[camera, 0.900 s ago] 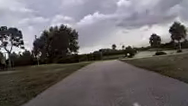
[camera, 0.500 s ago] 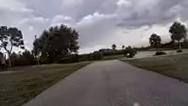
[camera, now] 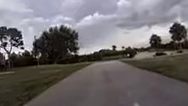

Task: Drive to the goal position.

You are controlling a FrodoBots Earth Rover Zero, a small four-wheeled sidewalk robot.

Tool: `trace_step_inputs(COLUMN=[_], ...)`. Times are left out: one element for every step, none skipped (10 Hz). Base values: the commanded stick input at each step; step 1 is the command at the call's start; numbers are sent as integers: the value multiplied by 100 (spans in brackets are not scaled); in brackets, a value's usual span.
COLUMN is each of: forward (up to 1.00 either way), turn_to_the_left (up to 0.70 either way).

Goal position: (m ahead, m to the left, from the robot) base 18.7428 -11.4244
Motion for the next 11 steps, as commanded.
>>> trace_step_inputs(forward=[85, 85, 85, 85, 85, 85, 85, 85, 85, 85, 85], turn_to_the_left=[0, 0, 0, 0, 0, 0, 0, 0, 0, 0, 0])
